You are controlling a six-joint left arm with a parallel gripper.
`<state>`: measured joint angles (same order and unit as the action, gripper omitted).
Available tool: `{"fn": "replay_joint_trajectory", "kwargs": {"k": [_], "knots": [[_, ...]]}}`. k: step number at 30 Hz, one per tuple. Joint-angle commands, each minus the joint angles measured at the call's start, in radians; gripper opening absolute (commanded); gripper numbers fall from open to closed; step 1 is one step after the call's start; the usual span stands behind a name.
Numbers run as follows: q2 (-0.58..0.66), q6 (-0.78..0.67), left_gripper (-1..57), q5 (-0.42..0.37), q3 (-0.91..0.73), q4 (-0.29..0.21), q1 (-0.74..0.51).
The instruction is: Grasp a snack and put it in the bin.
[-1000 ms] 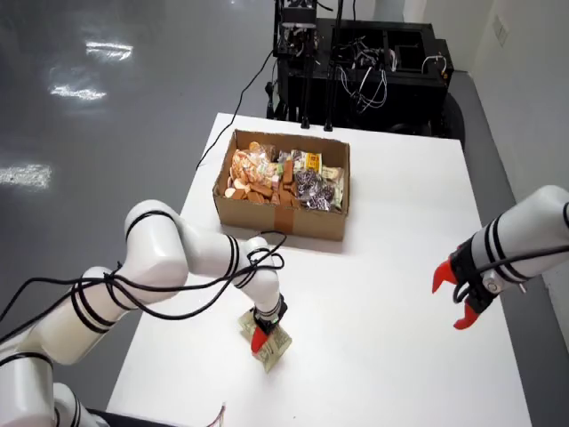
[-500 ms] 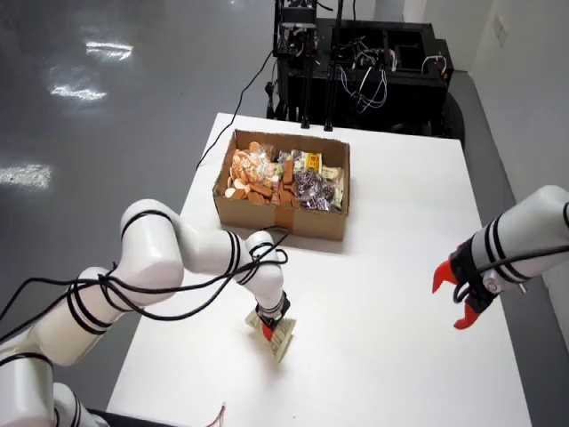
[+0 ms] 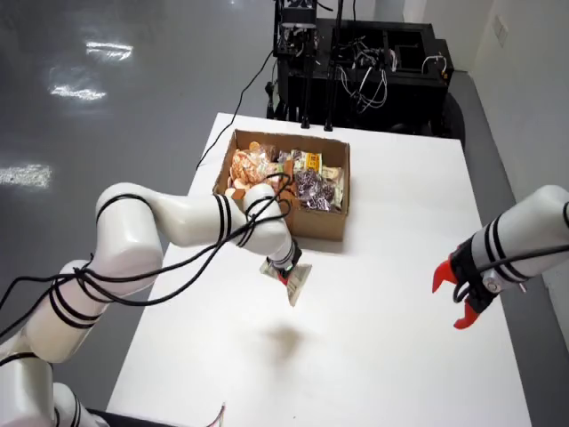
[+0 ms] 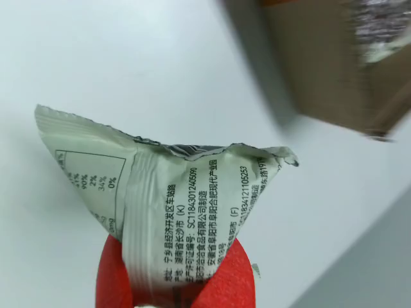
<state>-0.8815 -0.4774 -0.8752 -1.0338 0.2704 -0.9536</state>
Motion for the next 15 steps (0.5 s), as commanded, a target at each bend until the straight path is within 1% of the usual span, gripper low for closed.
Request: {"fn": "replay_joint_trajectory", "kwargs": {"k": [1, 6, 12, 15], "knots": [[-0.006, 0.029, 6.6, -0.03, 0.133, 0.015, 0.033], [-0.076, 0.063, 6.3, -0.052, 0.317, 0.021, 0.069], [-0.223, 0.101, 6.1, -0.073, 0.604, 0.022, 0.112], [-0.283, 0.107, 6.1, -0.066, 0.718, 0.022, 0.135]]}}
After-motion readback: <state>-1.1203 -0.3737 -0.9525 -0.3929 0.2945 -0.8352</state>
